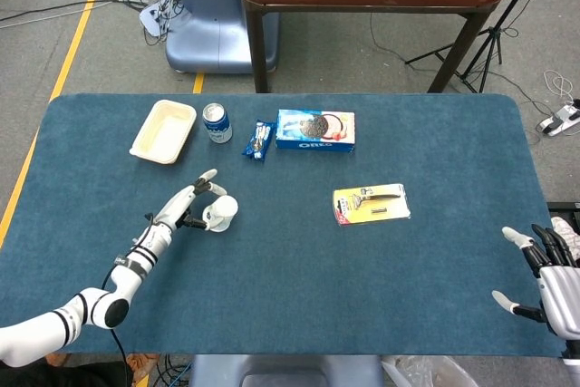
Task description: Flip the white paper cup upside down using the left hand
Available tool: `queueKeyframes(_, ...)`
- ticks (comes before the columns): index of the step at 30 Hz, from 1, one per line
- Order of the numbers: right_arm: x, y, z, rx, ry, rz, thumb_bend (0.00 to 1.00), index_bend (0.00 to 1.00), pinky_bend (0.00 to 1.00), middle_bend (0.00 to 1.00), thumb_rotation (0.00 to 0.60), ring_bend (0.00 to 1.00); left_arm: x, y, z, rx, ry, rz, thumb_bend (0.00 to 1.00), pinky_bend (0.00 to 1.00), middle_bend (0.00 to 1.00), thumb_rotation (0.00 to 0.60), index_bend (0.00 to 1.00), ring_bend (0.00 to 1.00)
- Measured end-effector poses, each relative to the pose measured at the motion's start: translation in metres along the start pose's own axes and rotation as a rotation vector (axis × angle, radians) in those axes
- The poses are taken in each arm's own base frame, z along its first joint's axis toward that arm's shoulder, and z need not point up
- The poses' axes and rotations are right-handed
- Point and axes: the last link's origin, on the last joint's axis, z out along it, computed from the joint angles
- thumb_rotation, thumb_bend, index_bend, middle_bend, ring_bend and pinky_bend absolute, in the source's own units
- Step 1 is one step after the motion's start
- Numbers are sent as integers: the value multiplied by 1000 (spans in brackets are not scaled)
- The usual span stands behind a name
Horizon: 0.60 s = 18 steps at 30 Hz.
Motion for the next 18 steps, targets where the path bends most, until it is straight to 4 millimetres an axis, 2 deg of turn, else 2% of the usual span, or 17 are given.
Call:
queueKeyframes(4,0,1,0,-4,-1,-1,103,170,0,227,600,18,-1,-11,-2,11,2,23,229,0,0,600,273,0)
queueKeyframes(6,0,1,0,-6,-2,0,103,170,0,228,600,18,0,-15,-4,17,6,28,229,0,0,600,234,0)
queueKeyframes(8,0,2,0,-8,-3,1,103,170,0,228,600,18,2,-16,-5,15,12,33,229,0,0,600,151,0)
queueKeyframes(12,1,2,-1,-7,1,1,103,170,0,227,600,18,9,-14,-11,-6,19,58,229,0,0,600,41,0)
queueKeyframes(18,1,1,1,-2,0,0,104,170,0,227,600,18,20,-4,-26,-49,2,118,228,0,0,600,3,0)
